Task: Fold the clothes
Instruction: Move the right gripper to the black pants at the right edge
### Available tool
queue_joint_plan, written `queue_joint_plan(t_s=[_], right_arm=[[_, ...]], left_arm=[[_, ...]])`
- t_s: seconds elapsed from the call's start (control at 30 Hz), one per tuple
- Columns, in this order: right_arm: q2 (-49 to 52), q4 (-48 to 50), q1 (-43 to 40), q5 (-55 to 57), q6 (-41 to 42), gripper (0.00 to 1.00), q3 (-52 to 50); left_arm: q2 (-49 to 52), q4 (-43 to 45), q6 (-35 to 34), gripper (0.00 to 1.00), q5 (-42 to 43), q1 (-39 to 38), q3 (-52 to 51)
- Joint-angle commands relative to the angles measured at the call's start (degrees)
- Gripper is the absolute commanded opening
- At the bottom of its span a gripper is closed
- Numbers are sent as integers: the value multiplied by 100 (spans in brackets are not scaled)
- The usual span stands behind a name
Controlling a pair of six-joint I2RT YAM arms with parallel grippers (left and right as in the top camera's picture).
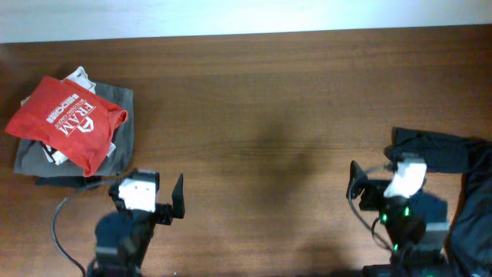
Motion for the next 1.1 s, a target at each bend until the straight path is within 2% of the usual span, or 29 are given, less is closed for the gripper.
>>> queue_joint_plan(t_s=[0.0, 0.23, 0.33, 0.4, 0.53, 0.8, 1.07], right_arm=[[1239, -415, -46, -24, 44, 99, 1097], [3613, -1834, -219, -26, -68, 99, 2962], [4315, -2065, -328, 138, -367, 99, 3397], [4798, -2011, -516, 647, -302, 99, 3526], [5449, -1823, -944, 1084, -304, 99, 3528], [6959, -1493, -1803, 1178, -326, 99, 3528], [7895, -1054, -1958, 1182, -323, 99, 3528]], left_arm=[[1014, -409, -37, 99, 61, 35, 942], [3001, -1655, 2, 99, 68, 35, 2450], [3571, -1921, 0, 99, 87, 35, 2796], [3928, -1910, 0, 99, 352, 35, 2872], [4249, -1906, 0, 99, 717, 35, 2872], [4531, -1902, 0, 99, 730, 35, 2872], [4531, -1878, 0, 99, 728, 35, 2872]])
